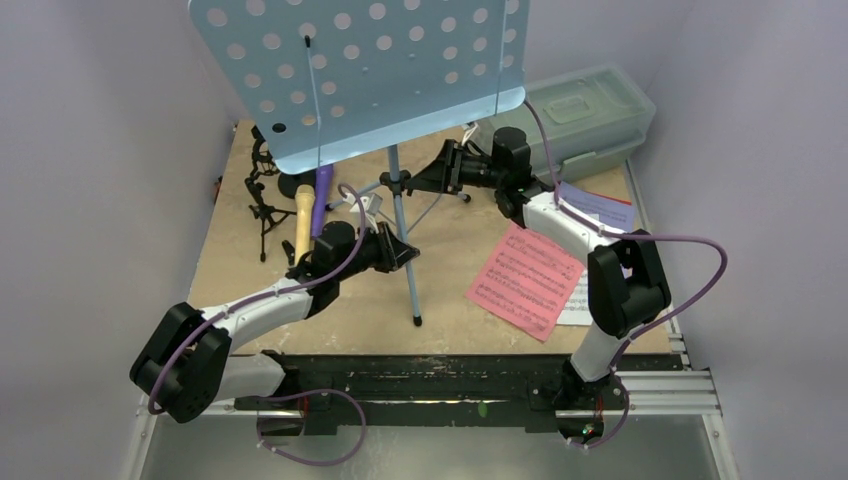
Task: Pack up the instrument practice props
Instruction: Unscrew the knob on the music stand.
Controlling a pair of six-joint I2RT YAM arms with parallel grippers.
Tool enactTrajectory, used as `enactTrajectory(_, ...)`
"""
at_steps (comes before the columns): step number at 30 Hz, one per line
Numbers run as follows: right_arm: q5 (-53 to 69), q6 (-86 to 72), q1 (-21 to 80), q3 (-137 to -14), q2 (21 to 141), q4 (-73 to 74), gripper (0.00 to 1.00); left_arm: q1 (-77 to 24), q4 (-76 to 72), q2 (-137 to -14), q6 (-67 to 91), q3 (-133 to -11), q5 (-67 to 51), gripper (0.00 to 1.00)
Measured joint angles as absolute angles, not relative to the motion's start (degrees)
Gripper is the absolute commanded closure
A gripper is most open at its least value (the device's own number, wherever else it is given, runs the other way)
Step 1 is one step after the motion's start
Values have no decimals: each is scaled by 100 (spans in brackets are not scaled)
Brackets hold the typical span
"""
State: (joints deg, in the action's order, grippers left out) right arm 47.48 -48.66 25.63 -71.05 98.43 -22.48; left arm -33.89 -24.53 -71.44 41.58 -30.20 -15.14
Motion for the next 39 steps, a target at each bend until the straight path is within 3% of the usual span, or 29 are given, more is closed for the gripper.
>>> enactTrajectory(6,4720,-4600,2561,-7157,9852,-2137,100,-3389,-2464,-7144,4158,-3011,-1520,97)
enactTrajectory(14,4713,-3341,2620,-7155,9730,-2097,100,-3389,-2462,-7144,4156,-3011,-1520,97)
enactTrajectory(26,3365,2574,3494,-6543,8700,-1498,100,-3415,-2379,-7085,4158,-3011,-1629,97)
enactTrajectory(30,2443,4259,3951,-6514,8667,-1356,89,-3367,-2397,-7078,4163,-3011,-1509,97)
enactTrajectory(37,1275,5566,4278,-6060,8661,-1675,48,-3352,-2370,-7070,4195,-3011,-1455,97)
enactTrajectory(39,1197,5443,4257,-5933,8652,-1649,42,-3356,-2346,-7070,4195,-3011,-1474,96)
